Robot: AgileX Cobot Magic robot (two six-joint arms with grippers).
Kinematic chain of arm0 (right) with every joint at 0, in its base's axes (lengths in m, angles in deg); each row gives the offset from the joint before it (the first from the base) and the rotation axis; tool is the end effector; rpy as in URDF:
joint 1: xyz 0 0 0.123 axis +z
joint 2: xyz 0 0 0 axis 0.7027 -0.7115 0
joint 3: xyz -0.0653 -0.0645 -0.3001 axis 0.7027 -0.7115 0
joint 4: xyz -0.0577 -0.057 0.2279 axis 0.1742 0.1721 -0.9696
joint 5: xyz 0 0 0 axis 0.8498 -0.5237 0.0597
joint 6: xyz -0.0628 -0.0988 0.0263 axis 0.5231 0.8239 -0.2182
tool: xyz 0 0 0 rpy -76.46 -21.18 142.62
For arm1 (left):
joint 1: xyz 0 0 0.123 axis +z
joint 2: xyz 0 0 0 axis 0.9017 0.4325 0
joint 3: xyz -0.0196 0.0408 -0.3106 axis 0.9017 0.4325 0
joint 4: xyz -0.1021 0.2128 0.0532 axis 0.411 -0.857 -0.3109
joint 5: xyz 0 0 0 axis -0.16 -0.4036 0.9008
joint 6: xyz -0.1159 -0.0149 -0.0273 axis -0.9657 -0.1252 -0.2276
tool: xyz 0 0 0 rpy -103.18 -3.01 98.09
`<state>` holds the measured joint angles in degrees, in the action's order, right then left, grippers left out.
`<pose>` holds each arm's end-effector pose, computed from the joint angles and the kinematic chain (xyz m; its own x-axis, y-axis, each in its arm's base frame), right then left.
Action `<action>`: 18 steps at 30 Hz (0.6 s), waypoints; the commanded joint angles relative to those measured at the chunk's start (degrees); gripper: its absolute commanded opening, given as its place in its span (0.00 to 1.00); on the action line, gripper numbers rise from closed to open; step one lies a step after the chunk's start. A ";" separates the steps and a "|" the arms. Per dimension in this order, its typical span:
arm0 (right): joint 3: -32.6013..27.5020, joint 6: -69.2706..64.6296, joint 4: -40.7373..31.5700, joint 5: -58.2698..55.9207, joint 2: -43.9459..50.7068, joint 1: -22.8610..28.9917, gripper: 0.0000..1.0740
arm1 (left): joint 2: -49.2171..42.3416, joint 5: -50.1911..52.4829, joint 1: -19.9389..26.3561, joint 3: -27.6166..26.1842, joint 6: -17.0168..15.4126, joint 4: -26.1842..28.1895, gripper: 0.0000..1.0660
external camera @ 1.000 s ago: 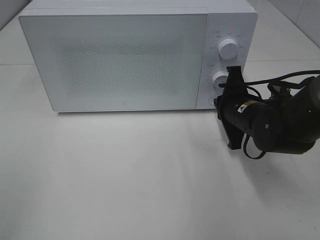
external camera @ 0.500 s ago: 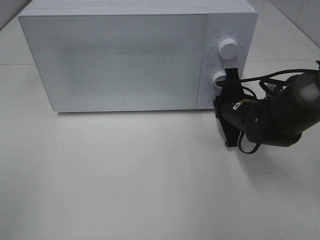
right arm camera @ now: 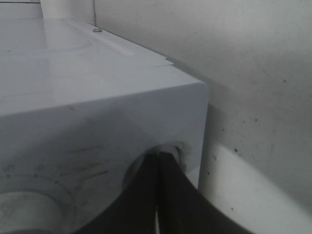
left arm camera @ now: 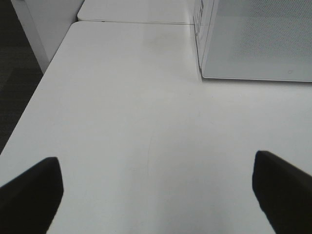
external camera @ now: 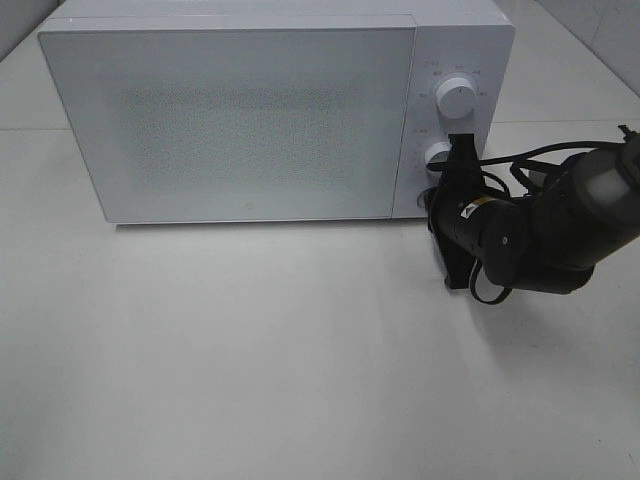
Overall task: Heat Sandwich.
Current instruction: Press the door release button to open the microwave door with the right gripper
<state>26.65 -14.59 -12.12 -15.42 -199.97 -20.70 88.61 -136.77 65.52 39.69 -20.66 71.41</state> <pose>0.3809 0.1259 0.1105 -0.0582 0.9982 -0.0134 0.3838 0.0347 0.9228 -0.0156 -0.0003 0.2606 -0.4349 -0.0338 -0.8998 -0.0309 0.9993 -0.0225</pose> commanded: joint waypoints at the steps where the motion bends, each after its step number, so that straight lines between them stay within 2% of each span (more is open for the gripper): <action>1: 3.09 1.09 0.69 8.77 0.40 -1.78 0.00 | -1.26 0.52 0.17 0.11 -0.17 0.69 0.95; 10: 7.05 -0.86 3.72 18.22 -2.35 -3.21 0.00 | -1.26 0.52 0.17 0.11 -0.17 0.69 0.95; 18: 7.05 -1.09 4.76 18.45 -2.46 -3.21 0.00 | -1.26 0.52 0.17 0.11 -0.17 0.69 0.95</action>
<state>28.54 -16.08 -8.68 -13.70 -202.78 -21.67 88.61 -136.77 65.52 39.69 -20.66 71.41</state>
